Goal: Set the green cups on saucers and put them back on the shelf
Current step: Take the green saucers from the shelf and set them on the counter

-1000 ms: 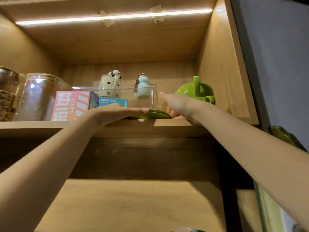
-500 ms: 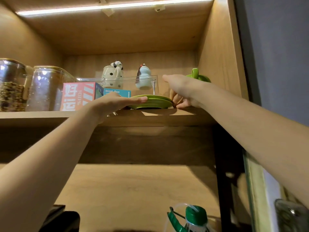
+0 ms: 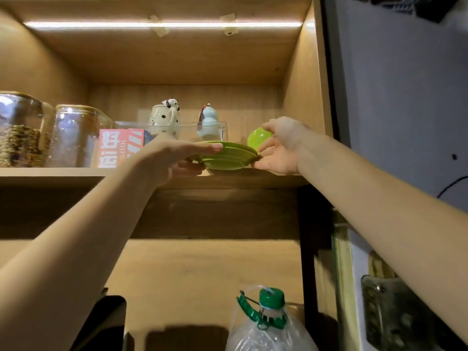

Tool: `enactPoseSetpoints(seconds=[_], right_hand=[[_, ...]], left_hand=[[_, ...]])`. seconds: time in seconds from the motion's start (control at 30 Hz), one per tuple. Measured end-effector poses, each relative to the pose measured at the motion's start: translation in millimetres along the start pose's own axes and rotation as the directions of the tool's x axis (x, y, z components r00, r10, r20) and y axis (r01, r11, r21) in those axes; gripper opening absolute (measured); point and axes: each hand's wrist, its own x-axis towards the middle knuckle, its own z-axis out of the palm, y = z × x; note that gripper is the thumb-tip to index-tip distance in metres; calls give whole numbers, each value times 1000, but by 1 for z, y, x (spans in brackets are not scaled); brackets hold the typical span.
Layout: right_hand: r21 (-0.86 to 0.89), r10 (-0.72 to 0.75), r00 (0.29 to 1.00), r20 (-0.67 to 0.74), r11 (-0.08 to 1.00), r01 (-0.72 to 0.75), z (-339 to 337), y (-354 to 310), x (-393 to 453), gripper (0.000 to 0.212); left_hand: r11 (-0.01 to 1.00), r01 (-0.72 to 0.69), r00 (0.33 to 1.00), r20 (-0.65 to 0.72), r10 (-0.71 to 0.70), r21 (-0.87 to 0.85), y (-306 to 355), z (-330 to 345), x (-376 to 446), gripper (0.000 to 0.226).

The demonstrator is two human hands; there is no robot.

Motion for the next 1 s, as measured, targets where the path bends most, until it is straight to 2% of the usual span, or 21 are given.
enactPoseSetpoints(seconds=[0.03, 0.07, 0.17, 0.2, 0.27, 0.37, 0.5, 0.6, 0.73, 0.77, 0.9, 1.0], right_hand=[[41, -12, 999, -32, 999, 13, -2, 3, -5, 52], [84, -24, 998, -57, 996, 29, -3, 7, -11, 46], [212, -42, 994, -98, 975, 62, -11, 21, -32, 39], [238, -40, 994, -106, 969, 64, -14, 26, -40, 38], [249, -19, 991, -132, 967, 52, -20, 38, -55, 34], [194, 40, 980, -193, 981, -2, -29, 64, -73, 25], [245, 137, 974, -180, 965, -90, -42, 109, -93, 25], [243, 221, 962, -162, 954, -178, -54, 147, -111, 32], [221, 271, 945, -183, 948, -229, -68, 196, -134, 19], [214, 283, 940, -190, 946, -241, -70, 207, -139, 16], [177, 316, 923, -220, 943, -281, -80, 253, -158, 14], [174, 338, 910, -241, 937, -303, -87, 292, -174, 22]], left_hand=[[998, -10, 999, -36, 8, -65, -1, 4, -6, 37], [992, -14, 998, -55, 8, -124, -2, 8, -13, 37], [976, -42, 997, -76, 26, -215, -10, 17, -37, 77], [971, -51, 996, -84, 33, -232, -14, 18, -46, 80], [967, -64, 995, -85, 44, -245, -22, 20, -68, 67], [989, -72, 995, -72, 63, -133, -41, 24, -101, 68], [995, -76, 994, -87, 70, -72, -75, 33, -141, 38], [998, -47, 999, -24, 46, -35, -105, 40, -172, 51], [998, 21, 998, -54, -24, -54, -151, 49, -211, 41], [996, 40, 997, -64, -44, -76, -163, 51, -220, 48], [984, 127, 991, -35, -133, -127, -208, 57, -256, 104], [974, 196, 979, -29, -201, -113, -238, 59, -284, 122]])
